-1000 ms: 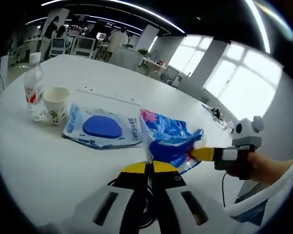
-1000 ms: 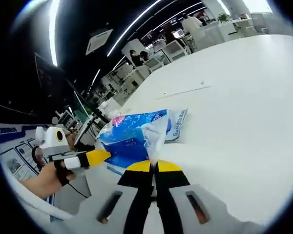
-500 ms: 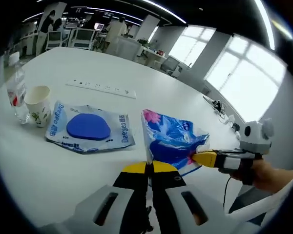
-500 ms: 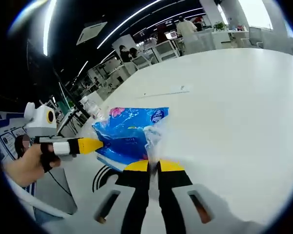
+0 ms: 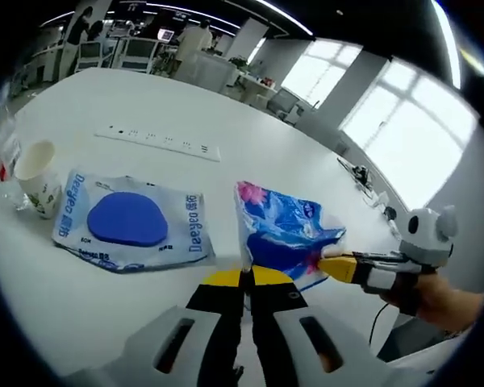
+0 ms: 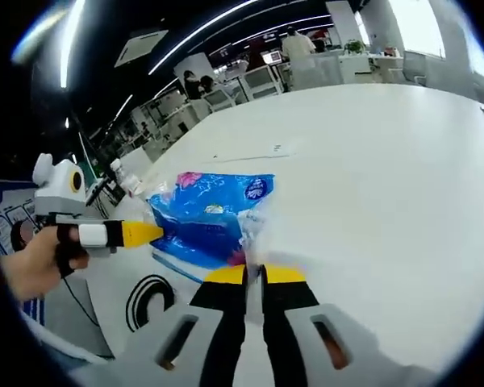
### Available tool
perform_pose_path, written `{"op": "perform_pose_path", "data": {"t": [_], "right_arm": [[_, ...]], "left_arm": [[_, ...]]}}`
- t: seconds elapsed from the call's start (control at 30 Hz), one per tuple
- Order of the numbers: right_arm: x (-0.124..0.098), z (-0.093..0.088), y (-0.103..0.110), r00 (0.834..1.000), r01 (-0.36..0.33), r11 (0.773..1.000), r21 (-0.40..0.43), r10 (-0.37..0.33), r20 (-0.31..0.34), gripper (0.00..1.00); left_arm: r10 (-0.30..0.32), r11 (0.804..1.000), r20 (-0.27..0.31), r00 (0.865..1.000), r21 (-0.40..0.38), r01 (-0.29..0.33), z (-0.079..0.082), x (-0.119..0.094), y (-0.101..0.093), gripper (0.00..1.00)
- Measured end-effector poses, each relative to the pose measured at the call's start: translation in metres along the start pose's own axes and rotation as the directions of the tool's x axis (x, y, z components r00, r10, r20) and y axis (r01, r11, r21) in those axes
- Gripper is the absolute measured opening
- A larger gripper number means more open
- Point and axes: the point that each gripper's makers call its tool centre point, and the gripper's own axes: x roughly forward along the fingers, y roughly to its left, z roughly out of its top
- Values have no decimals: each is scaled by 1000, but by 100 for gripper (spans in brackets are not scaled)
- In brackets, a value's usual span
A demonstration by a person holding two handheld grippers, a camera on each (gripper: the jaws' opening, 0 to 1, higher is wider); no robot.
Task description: Arrange the tabletop items into an orderly group along one side of the table until the central work area is clear of visible clutter.
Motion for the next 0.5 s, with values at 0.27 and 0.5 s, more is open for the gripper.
{"op": "perform_pose_path", "data": {"t": [0.27, 0.5], "right_arm": [[12, 19, -26, 999, 35, 999, -1, -35, -19, 0], [33, 25, -42, 997, 41, 998, -38, -44, -62, 0]], "left_arm": [[34, 993, -37, 999, 111, -30, 9, 27, -5, 0], [111, 937, -113, 987, 343, -66, 6, 50, 2, 1]]}}
